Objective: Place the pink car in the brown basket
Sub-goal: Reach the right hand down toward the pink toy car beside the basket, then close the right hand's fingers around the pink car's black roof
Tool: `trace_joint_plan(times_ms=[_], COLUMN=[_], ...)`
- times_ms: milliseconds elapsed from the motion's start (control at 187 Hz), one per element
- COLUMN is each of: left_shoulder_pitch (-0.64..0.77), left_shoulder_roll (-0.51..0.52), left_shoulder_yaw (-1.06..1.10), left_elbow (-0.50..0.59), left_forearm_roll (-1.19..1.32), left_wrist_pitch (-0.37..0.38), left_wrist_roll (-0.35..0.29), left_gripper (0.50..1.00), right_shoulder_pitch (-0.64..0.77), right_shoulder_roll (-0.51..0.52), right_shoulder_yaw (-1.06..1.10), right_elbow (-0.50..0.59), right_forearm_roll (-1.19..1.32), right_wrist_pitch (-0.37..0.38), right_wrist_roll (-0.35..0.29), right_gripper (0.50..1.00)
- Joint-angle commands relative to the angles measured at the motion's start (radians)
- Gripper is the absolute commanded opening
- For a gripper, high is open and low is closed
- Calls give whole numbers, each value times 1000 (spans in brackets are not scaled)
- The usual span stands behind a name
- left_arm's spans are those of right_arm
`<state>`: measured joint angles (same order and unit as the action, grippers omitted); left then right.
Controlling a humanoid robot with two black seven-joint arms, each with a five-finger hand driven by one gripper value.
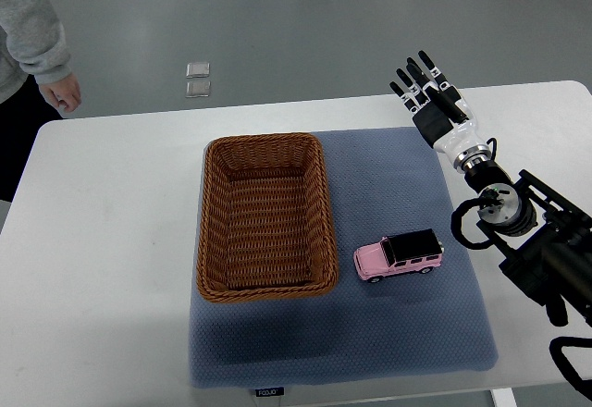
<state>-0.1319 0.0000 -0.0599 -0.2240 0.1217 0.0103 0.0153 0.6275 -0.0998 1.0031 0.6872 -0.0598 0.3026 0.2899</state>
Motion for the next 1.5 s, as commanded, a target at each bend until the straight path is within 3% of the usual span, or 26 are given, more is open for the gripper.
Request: trace_joint_plan(times_ms=[0, 374, 608, 678, 731, 736, 768, 832, 838, 902, 950, 955, 1014, 1169, 1494], left_shoulder_pitch=[0, 0, 0, 0, 0, 0, 0, 0, 0, 0, 0, 0, 0, 0, 0], left_shoulder_roll=[0, 0, 0, 0, 0, 0, 0, 0, 0, 0, 0, 0, 0, 0, 0], left_shoulder_yaw=[0, 0, 0, 0, 0, 0, 0, 0, 0, 0, 0, 0, 0, 0, 0], left_elbow=[0, 0, 0, 0, 0, 0, 0, 0, 0, 2, 2, 2, 0, 0, 2], left_forearm_roll=[-1, 1, -1, -1, -1, 1, -1, -1, -1, -1, -1, -1, -1, -1, -1], left_wrist_pitch=[0, 0, -1, -1, -1, 0, -1, 0, -1, -1, -1, -1, -1, -1, -1], left_wrist_roll=[0, 0, 0, 0, 0, 0, 0, 0, 0, 0, 0, 0, 0, 0, 0], left_gripper=[1000, 1000, 1000, 1000, 1000, 1000, 1000, 1000, 1000, 1000, 1000, 1000, 1000, 1000, 1000], right_shoulder_pitch=[0, 40, 184, 256, 256, 312, 353, 365, 433, 503, 503, 532, 535, 483, 317], right_shoulder_roll=[-1, -24, -230, -340, -340, -421, -475, -492, -579, -662, -663, -732, -796, -867, -776], right_shoulder_yaw=[-1, -86, -308, -408, -408, -488, -544, -566, -678, -805, -805, -870, -893, -902, -899], right_elbow=[0, 6, 58, 130, 130, 212, 270, 288, 372, 478, 479, 570, 650, 741, 726], right_forearm_roll=[-2, -11, -302, -461, -462, -573, -633, -650, -711, -752, -752, -770, -785, -796, -913], right_wrist_pitch=[1, 12, 79, 145, 145, 189, 211, 216, 236, 247, 247, 248, 248, 221, -7], right_wrist_roll=[0, -3, -86, -109, -109, -123, -130, -132, -132, -133, -133, -133, -135, -133, -97], right_gripper=[911, 911, 911, 911, 911, 911, 911, 911, 911, 911, 911, 911, 911, 911, 909])
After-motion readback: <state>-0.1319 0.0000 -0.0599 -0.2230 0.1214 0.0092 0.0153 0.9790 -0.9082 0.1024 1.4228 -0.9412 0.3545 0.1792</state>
